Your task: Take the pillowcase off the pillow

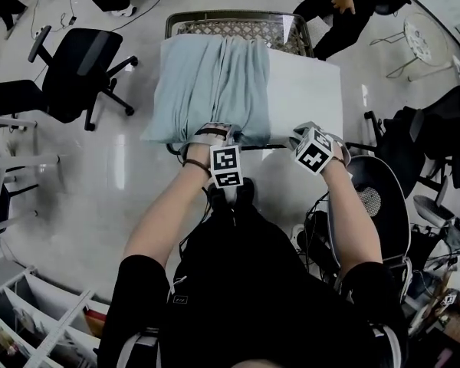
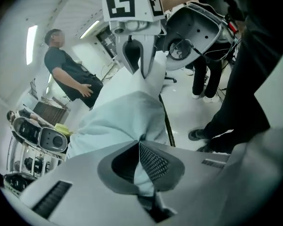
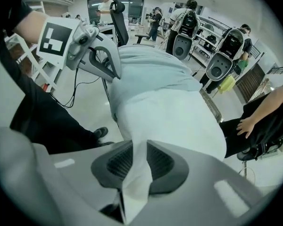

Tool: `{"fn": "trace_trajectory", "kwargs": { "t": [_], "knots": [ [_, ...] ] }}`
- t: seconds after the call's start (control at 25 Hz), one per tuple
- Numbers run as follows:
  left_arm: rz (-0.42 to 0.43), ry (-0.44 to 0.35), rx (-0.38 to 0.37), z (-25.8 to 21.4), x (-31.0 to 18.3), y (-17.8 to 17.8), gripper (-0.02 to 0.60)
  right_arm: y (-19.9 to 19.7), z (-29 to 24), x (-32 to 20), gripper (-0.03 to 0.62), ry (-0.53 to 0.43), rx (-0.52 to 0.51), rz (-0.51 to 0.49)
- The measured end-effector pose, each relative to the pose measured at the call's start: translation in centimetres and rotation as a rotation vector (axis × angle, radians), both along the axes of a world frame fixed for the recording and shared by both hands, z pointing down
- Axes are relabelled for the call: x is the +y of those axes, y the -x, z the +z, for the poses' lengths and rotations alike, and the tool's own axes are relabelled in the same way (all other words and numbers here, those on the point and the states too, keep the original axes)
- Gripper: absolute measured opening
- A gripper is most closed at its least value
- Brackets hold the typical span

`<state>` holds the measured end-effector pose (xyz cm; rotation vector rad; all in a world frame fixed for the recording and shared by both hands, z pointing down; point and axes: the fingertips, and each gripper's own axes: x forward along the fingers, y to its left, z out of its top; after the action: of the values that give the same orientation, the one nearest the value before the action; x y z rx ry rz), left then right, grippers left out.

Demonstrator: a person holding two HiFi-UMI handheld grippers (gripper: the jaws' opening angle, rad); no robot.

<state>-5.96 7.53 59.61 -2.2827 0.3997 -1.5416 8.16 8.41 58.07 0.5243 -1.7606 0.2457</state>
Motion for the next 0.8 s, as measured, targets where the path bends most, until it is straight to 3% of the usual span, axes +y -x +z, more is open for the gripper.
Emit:
{"fn": "trace_trajectory", "kwargs": {
  "t": [0.12,0.24,0.4,0.52,0.64,0.68,0.8],
  "knots": [
    [-0.013,0.009,-0.098,0.8,-0.5,4.6,0.008,-0.6,0.5,0.3,0.071,-0.004,-0.003,0.009],
    [-0.035,0.0,-0.145,0.7,-0.9,9.9,0.008,-0.8,0.9,0.7,0.061,0.0,-0.017,0.01],
    [-0.103,-0.002,-0.149,0.3,-1.2,14.4,0.008,0.0,1.5,1.7,0.058,0.025,-0.056,0.01],
    [-0.119,0.064,-0.137,0.9,0.1,14.3,0.009,0.1,2.8,3.0,0.071,0.072,-0.022,-0.005],
    [-0.114,0.115,-0.062,-0.3,1.2,12.5,0.033,-0.1,2.3,3.0,0.095,0.106,-0.014,0.018],
    [-0.12,0.126,-0.018,-1.3,1.2,12.1,0.035,-0.1,1.6,2.4,0.115,0.096,-0.025,0.036],
    [-0.159,0.129,0.114,-4.8,-1.0,11.3,0.037,-0.6,-1.2,-0.8,0.095,0.003,-0.062,0.081]
  ]
}}
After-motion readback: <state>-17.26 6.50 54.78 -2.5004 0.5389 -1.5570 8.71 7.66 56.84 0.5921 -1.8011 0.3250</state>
